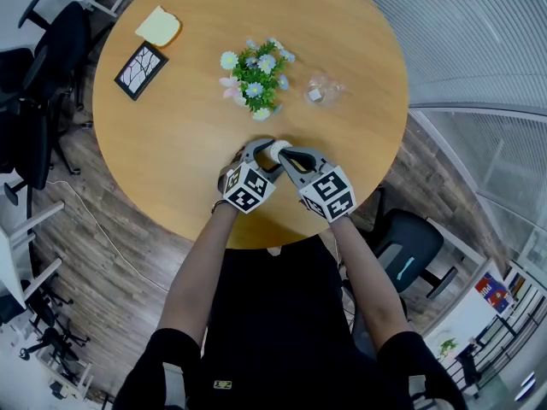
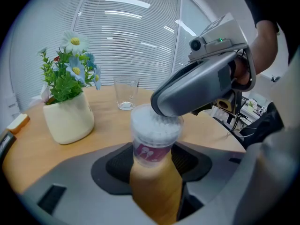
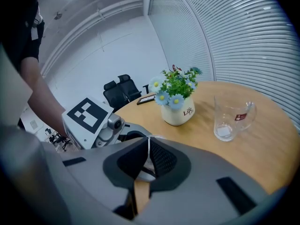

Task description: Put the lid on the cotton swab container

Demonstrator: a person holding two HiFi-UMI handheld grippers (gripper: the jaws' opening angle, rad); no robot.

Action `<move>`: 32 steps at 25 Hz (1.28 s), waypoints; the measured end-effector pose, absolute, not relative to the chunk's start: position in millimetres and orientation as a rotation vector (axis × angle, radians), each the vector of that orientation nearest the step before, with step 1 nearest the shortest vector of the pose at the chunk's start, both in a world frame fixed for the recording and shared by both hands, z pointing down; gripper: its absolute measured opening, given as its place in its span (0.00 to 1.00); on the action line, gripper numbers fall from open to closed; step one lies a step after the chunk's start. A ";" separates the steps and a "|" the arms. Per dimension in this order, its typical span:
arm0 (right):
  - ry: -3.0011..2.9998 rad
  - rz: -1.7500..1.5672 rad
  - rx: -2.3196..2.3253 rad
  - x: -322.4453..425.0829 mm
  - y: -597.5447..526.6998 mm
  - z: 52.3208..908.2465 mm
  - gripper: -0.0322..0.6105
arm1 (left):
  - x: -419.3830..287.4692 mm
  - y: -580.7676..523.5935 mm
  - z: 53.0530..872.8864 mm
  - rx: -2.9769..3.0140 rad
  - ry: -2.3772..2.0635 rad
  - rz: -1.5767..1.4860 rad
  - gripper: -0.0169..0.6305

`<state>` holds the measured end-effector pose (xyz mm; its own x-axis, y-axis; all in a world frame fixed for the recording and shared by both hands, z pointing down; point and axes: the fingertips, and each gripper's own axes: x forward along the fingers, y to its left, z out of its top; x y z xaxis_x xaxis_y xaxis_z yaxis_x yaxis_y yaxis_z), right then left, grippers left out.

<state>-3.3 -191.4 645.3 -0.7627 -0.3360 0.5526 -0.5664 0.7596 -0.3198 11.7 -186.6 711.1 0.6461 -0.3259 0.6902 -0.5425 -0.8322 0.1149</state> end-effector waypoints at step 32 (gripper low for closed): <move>-2.582 0.643 0.749 9.9 -176.4 632.4 0.07 | -3.2 -181.8 693.3 2.601 -0.733 1.000 0.47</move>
